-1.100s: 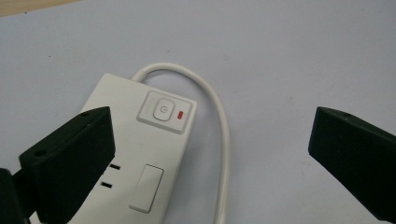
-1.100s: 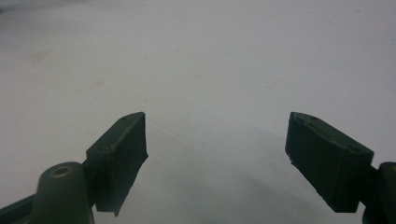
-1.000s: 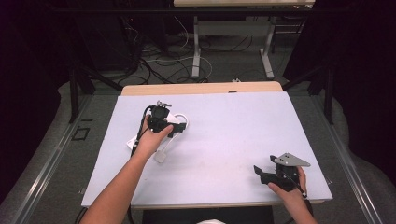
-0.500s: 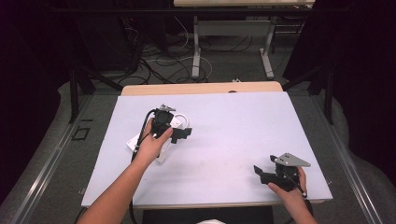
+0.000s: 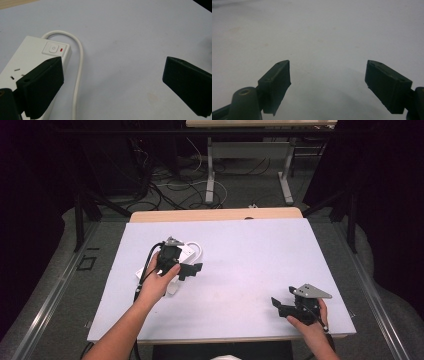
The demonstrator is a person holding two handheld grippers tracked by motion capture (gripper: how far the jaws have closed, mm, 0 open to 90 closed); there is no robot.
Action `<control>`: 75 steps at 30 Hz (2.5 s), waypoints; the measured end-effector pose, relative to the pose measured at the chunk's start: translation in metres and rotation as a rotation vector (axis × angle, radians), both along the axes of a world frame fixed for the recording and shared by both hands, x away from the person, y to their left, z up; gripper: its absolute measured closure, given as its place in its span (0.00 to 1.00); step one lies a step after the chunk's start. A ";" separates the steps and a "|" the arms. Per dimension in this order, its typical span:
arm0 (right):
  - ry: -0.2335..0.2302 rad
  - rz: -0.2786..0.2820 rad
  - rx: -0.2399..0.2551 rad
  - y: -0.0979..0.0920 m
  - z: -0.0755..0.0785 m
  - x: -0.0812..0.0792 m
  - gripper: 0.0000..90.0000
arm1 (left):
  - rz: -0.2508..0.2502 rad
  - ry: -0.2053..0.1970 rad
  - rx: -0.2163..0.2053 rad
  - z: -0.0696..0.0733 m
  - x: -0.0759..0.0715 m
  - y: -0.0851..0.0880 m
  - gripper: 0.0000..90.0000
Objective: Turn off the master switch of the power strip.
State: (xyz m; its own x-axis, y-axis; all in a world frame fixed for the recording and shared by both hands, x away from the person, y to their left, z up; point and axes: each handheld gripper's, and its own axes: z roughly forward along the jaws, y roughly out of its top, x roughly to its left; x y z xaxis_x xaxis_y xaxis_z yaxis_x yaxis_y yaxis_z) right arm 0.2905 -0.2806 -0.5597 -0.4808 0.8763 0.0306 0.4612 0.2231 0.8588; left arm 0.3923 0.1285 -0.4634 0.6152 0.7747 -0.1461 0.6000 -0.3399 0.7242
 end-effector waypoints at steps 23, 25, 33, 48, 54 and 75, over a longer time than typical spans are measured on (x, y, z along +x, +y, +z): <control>-0.002 0.000 0.003 -0.001 0.000 0.000 0.22 | 0.059 -0.014 -0.021 -0.005 -0.041 0.040 0.06; -0.002 0.002 0.002 -0.001 0.000 0.000 0.22 | 0.069 -0.015 -0.019 -0.007 -0.044 0.045 0.06; 0.000 -0.003 0.005 -0.001 0.001 0.000 0.22 | 0.125 -0.001 -0.040 -0.019 -0.055 0.067 0.07; -0.003 -0.001 0.001 -0.001 0.000 0.000 0.22 | 0.203 0.004 -0.060 -0.049 -0.069 0.095 0.07; -0.003 0.000 0.002 -0.001 0.000 0.000 0.22 | 0.209 0.013 -0.068 -0.056 -0.071 0.101 0.07; 0.000 -0.004 0.002 -0.001 0.001 0.000 0.22 | 0.268 0.014 -0.082 -0.076 -0.074 0.117 0.07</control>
